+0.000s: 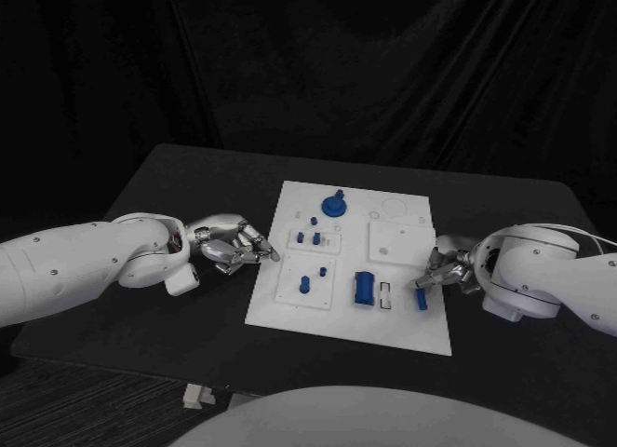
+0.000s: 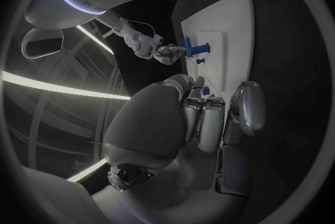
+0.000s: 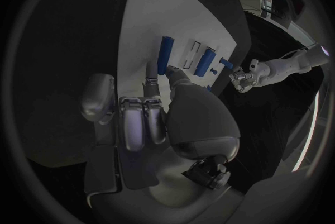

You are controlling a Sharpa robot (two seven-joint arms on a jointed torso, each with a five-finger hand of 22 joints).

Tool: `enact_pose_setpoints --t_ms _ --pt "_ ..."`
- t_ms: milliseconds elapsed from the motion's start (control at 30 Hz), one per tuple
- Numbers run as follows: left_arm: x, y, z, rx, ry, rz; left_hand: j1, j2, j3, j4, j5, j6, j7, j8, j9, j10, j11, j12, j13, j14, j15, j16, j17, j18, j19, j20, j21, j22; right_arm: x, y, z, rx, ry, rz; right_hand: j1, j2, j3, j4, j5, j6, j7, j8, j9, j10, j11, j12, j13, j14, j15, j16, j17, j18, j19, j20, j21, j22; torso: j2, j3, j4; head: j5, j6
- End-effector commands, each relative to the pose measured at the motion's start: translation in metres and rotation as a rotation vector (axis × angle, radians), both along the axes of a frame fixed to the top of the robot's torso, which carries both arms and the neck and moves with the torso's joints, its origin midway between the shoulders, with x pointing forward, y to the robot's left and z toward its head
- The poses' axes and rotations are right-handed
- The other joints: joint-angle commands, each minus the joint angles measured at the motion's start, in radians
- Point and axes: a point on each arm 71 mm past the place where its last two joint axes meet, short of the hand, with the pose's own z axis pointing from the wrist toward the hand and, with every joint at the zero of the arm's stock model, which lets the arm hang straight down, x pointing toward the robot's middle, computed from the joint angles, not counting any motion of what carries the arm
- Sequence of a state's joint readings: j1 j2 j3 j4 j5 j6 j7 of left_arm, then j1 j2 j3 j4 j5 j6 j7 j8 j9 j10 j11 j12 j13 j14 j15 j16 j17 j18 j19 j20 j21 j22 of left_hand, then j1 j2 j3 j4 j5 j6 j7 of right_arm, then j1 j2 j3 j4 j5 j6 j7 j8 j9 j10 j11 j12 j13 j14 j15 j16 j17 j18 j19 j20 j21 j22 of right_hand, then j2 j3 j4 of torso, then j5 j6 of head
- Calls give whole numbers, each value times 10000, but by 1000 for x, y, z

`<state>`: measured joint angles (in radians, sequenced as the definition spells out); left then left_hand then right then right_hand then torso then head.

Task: Assemble the parts on the task board

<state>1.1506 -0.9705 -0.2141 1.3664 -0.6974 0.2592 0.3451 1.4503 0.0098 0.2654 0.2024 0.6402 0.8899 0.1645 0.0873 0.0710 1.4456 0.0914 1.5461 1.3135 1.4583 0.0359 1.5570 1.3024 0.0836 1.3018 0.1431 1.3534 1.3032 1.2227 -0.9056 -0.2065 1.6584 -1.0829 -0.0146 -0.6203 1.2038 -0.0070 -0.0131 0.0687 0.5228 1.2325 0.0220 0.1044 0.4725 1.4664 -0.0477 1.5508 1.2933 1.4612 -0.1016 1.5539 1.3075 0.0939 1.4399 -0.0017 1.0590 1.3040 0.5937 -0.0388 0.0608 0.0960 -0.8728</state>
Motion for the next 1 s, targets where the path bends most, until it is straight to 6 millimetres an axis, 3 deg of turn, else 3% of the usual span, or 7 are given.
enact_pose_setpoints --t_ms 33,1000 --pt "-1 -2 0 -133 100 -99 -138 179 409 -100 203 70 29 190 28 1252 -27 247 2573 1125 14 138 2684 -98 96 46 -32 1236 -1 4 3 865 550 -737 292 -236 1269 -318 725 -153 -62 -46 19 1044 -89 200 2775 1071 -101 95 2529 26 -10 26 -180 1357 4 0 2 -13 2" --pt "-1 -2 0 -155 106 -117 -159 176 441 -113 196 63 31 184 24 1252 -25 247 2573 1125 15 138 2684 -95 88 47 -42 1237 1 30 -7 2000 1289 -1493 -248 -292 1749 -233 526 -301 -2 -89 25 1044 -37 200 2775 1037 -60 -3 2393 82 -93 57 -558 1282 5 -2 5 -39 2"
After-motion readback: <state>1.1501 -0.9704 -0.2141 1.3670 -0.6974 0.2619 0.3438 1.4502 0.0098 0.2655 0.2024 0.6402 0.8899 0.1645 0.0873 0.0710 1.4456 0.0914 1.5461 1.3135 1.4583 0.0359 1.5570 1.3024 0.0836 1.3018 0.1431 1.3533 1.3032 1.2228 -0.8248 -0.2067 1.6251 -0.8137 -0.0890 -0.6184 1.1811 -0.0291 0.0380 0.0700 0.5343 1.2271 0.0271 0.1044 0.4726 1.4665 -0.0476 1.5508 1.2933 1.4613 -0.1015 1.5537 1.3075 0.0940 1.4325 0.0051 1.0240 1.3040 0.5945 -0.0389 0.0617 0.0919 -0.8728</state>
